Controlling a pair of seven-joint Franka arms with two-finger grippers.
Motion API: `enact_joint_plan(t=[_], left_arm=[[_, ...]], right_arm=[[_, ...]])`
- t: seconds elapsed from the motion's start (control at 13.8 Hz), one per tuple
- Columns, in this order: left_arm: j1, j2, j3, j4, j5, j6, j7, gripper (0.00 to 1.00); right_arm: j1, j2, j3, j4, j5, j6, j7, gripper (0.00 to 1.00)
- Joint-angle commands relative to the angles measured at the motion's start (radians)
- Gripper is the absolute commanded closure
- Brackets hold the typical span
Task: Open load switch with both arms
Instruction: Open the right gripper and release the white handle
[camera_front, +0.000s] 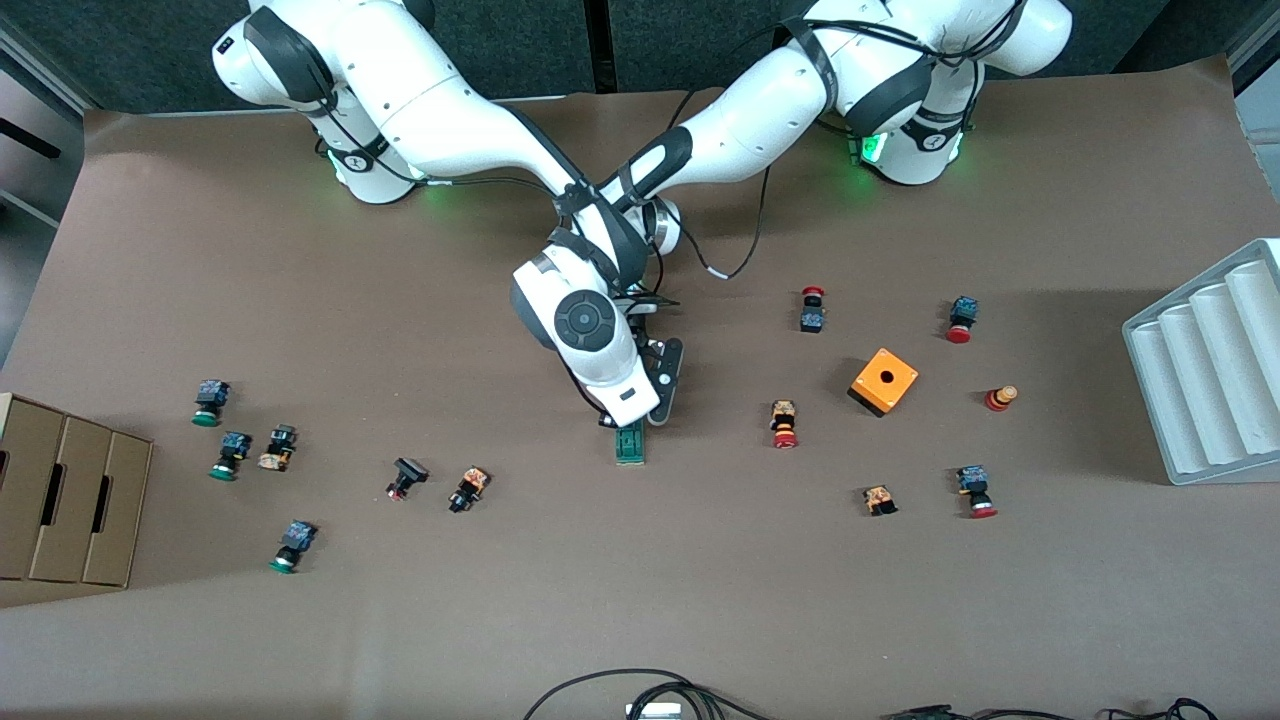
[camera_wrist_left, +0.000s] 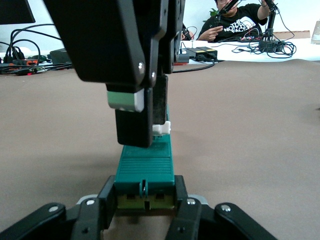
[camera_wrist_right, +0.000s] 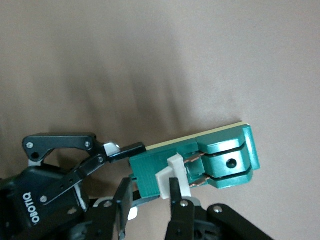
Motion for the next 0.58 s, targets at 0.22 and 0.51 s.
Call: enact_joint_plan(t=[0.22, 0.51], left_arm=[[-0.001, 0.026, 0.007, 0.037, 0.013, 0.032, 0.023, 0.56], [0.000, 0.026, 0.007, 0.037, 0.013, 0.032, 0.023, 0.56]], right_arm=[[0.014, 0.003, -0.004, -0.017, -0.019, 0.021, 0.026, 0.63], [0.016, 0.013, -0.004, -0.017, -0.019, 0.033, 0.026, 0.63]])
